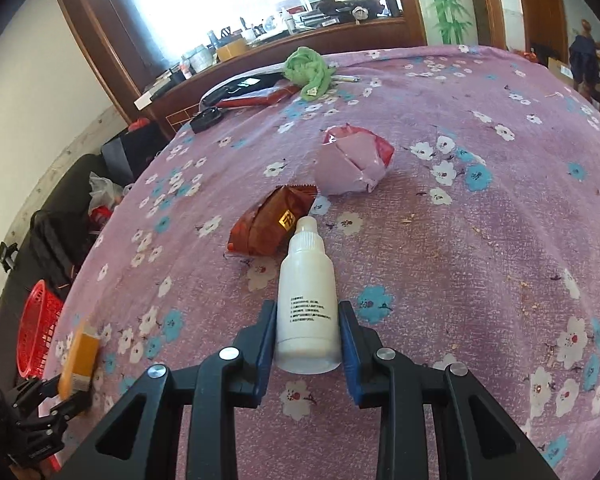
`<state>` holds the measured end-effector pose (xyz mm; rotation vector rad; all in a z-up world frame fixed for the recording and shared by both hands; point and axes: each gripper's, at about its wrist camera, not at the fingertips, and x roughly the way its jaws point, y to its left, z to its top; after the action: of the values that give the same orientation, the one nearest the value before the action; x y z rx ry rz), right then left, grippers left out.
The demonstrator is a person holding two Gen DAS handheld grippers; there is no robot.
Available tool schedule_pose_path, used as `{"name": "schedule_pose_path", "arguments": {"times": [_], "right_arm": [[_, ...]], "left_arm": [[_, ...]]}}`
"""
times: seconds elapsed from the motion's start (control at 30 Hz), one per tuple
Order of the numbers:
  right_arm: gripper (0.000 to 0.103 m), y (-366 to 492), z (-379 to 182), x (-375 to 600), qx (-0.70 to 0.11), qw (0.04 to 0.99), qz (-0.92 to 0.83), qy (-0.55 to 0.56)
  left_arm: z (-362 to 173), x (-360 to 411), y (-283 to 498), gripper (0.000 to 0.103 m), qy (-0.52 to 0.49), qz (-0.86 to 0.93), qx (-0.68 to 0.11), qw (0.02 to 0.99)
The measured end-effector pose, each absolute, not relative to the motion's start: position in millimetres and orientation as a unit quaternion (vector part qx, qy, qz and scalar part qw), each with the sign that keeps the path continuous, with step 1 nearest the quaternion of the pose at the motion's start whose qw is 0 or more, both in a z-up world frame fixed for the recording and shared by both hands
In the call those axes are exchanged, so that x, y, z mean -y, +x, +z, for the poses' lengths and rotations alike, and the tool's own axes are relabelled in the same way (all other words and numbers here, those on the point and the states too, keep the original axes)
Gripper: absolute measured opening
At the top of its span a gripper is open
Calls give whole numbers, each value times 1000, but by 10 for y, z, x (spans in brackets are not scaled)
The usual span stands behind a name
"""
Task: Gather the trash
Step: 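Close the right tool on the white bottle while the left tool grasps the orange box, then carry the white bottle and orange box over the red wastebasket with both tools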
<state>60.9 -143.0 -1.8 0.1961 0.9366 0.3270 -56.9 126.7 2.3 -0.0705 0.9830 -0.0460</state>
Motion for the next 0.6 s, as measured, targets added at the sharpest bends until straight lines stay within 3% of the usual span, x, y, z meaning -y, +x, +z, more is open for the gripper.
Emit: {"name": "schedule_pose_path", "arguments": {"times": [0.37, 0.6], "right_arm": [[32, 667, -45, 1534, -439, 878, 156, 108], [32, 608, 68, 1681, -414, 883, 155, 157]], "left_arm": [[31, -1296, -592, 52, -58, -9, -452, 890], [309, -1314, -829, 48, -54, -16, -418, 907]]}}
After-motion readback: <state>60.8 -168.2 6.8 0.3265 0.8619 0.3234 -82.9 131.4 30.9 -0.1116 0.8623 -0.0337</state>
